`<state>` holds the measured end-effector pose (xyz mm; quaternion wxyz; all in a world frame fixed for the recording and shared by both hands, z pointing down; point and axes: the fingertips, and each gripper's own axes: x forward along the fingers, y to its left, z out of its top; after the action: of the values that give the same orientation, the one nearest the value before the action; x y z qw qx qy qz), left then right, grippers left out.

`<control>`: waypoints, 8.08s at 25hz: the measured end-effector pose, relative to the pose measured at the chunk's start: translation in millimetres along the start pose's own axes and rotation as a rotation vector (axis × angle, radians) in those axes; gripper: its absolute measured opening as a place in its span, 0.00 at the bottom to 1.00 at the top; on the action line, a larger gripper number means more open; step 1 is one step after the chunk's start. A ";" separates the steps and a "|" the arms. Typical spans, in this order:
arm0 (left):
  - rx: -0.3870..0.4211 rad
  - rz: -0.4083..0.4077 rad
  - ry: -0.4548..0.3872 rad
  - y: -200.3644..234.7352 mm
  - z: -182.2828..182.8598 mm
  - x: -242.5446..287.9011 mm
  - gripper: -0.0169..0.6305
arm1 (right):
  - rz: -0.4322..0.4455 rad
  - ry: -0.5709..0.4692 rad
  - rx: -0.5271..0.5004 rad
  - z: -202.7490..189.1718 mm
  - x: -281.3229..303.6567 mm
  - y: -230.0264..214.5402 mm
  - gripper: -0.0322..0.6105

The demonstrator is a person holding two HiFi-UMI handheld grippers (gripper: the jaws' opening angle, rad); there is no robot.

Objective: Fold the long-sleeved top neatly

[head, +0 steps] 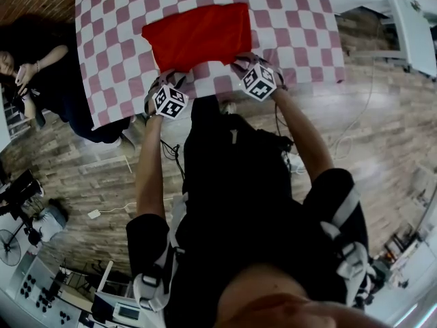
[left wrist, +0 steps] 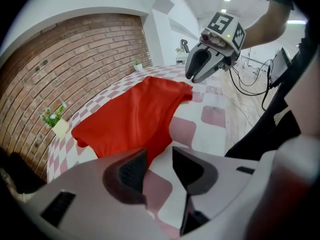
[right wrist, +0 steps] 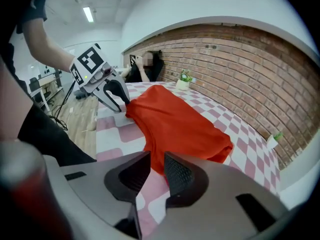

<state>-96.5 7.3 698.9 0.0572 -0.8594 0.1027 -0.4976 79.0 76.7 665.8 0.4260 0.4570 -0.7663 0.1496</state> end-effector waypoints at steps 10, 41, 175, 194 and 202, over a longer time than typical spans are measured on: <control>-0.290 0.080 -0.185 16.9 31.6 -71.8 0.14 | 0.025 -0.220 0.039 86.7 -64.0 -3.5 0.07; -1.000 0.086 0.019 73.2 -32.7 6.9 0.38 | 0.388 0.086 -0.395 241.9 161.3 -41.6 0.33; 0.412 0.107 -0.144 229.2 218.8 53.9 0.14 | -0.232 0.163 -0.216 119.7 28.0 -278.4 0.13; 0.502 0.086 -0.101 75.8 151.7 -22.2 0.14 | -0.188 0.084 -0.296 51.6 -57.3 -107.4 0.13; 0.502 0.003 0.005 11.3 90.4 4.6 0.14 | -0.113 0.124 -0.289 5.4 -39.9 -40.0 0.13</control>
<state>-17.2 -5.1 655.5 0.2692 -0.8170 -0.0225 -0.5094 118.1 74.8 624.7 0.5413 0.4232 -0.7254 0.0415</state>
